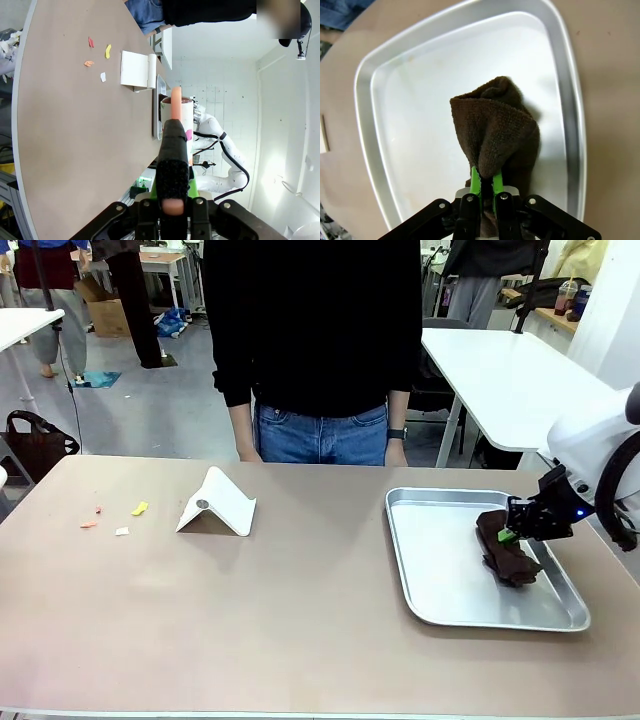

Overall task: Clean the surface of the table.
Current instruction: If a person points to the right, clean the right side of the table with your right hand, and if they point to the left, clean the left side with your left hand.

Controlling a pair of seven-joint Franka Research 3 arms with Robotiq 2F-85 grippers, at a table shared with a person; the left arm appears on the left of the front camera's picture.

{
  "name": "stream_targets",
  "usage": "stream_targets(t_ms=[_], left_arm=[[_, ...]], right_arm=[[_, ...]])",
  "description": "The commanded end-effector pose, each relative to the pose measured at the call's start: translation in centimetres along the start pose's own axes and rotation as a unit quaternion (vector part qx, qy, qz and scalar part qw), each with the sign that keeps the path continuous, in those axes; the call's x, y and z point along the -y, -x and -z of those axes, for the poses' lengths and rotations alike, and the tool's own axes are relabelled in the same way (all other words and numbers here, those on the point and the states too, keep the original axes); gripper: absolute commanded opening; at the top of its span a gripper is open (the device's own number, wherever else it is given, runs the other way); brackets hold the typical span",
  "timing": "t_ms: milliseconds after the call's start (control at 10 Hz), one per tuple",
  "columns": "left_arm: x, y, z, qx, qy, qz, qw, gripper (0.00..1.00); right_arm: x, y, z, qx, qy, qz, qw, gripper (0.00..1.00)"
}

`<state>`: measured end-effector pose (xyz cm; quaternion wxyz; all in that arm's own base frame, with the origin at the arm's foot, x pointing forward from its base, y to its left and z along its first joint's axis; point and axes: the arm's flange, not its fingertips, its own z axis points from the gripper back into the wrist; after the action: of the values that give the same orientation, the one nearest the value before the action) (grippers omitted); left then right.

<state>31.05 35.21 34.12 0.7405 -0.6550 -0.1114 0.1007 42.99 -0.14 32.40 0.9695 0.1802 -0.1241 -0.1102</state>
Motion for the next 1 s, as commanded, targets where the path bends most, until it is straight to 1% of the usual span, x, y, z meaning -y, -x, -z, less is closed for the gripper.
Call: stream_targets(t_ms=[0, 100, 200, 300, 400, 500, 600, 700, 800, 900], left_arm=[[0.3, 0.3, 0.0, -0.001, 0.000, 0.003, 1.000, 0.00], [0.3, 0.3, 0.0, -0.001, 0.000, 0.003, 1.000, 0.00], [0.3, 0.3, 0.0, -0.001, 0.000, 0.003, 1.000, 0.00], [0.3, 0.3, 0.0, -0.001, 0.000, 0.003, 1.000, 0.00], [0.3, 0.3, 0.0, -0.001, 0.000, 0.003, 1.000, 0.00], [0.3, 0.3, 0.0, -0.001, 0.000, 0.003, 1.000, 0.00], [0.3, 0.3, 0.0, -0.001, 0.000, 0.003, 1.000, 0.00], [0.3, 0.3, 0.0, -0.001, 0.000, 0.003, 1.000, 0.00], [0.3, 0.3, 0.0, -0.001, 0.000, 0.003, 1.000, 0.00], [0.3, 0.3, 0.0, -0.001, 0.000, 0.003, 1.000, 0.00]], right_arm=[[0.4, 0.9, -0.1, 0.009, -0.017, -0.004, 1.000, 0.10], [0.5, 0.9, -0.3, 0.012, -0.023, 0.000, 1.000, 0.10], [0.8, 0.9, -1.2, 0.013, -0.076, 0.000, 0.997, 0.10], [1.4, 0.6, -2.6, 0.011, -0.157, 0.019, 0.987, 0.10], [2.0, 0.3, -3.3, -0.004, -0.227, 0.042, 0.973, 0.10], [2.5, 0.0, -3.5, -0.045, -0.291, 0.064, 0.953, 0.10], [3.0, -0.3, -3.6, -0.086, -0.327, 0.094, 0.936, 0.10], [3.6, -0.6, -3.8, -0.122, -0.385, 0.119, 0.907, 0.10], [4.4, -0.9, -4.2, -0.157, -0.458, 0.141, 0.864, 0.10], [5.1, -1.0, -4.6, -0.154, -0.508, 0.170, 0.831, 0.10]])
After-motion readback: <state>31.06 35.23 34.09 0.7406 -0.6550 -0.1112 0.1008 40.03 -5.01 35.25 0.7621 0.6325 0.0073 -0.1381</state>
